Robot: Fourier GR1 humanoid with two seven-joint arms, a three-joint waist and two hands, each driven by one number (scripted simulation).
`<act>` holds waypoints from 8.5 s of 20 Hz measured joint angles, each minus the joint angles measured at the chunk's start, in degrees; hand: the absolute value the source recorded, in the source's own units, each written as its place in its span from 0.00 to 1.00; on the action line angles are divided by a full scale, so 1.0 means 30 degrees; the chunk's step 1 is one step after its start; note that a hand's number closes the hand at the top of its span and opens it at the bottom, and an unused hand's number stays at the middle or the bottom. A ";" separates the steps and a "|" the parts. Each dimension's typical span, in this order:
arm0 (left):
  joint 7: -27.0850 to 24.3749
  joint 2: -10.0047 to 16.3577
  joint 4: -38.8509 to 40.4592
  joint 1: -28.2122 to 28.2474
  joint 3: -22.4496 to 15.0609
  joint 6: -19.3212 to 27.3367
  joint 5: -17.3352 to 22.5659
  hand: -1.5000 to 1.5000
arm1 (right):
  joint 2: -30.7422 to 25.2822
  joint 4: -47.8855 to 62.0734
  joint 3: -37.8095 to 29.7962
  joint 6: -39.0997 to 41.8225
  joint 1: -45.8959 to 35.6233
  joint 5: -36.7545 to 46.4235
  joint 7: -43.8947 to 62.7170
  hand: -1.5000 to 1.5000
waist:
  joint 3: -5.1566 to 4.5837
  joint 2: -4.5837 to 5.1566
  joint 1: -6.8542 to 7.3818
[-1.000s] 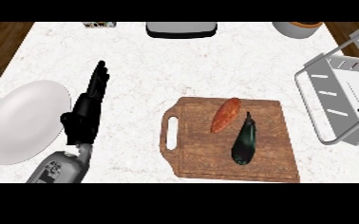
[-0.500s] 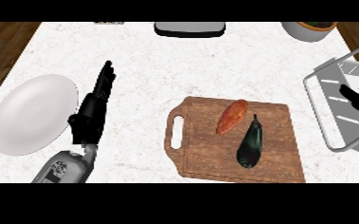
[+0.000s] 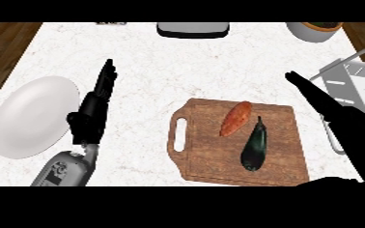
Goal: Pick the sweet potato from the cutting board and place it in the tiered basket
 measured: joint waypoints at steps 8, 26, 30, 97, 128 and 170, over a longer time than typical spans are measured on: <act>-0.0102 -0.0363 -0.0099 0.0523 0.0132 -0.0093 -0.0620 0.50 | 0.0934 0.1432 0.1863 0.0172 -0.1642 -0.0126 0.1547 0.00 | 0.0019 -0.0044 -0.0217; 0.0140 -0.0811 -0.0508 0.0845 0.1105 -0.0872 -0.1241 0.50 | 0.0732 0.3140 0.3914 0.1303 -0.1966 0.1920 0.1032 0.00 | 0.0036 -0.0066 -0.0341; 0.0000 -0.1129 -0.0761 0.1507 0.0885 -0.0825 -0.1665 0.50 | 0.1145 0.4088 0.4573 0.1731 -0.2523 0.3099 0.0558 0.00 | 0.0039 -0.0056 -0.0290; 0.0344 -0.4958 -0.0875 0.1620 0.4764 -0.4638 -0.5566 0.50 | 1.1470 1.5670 -0.1064 0.1858 0.0257 1.4146 -0.8617 1.00 | 0.0051 -0.0039 -0.0367; 0.0435 -0.5038 -0.1468 0.2424 0.5140 -0.4706 -0.5793 0.50 | -0.0507 0.6155 -0.9146 0.1695 1.1528 1.1902 -1.6319 1.00 | 0.0019 -0.0186 -0.1108; 0.0445 -0.5280 -0.0698 0.1220 0.5236 -0.5342 -0.5834 0.50 | -0.7474 2.1832 -1.4976 0.4156 -0.1020 0.5903 -1.7901 0.00 | 0.0062 0.0048 -0.0056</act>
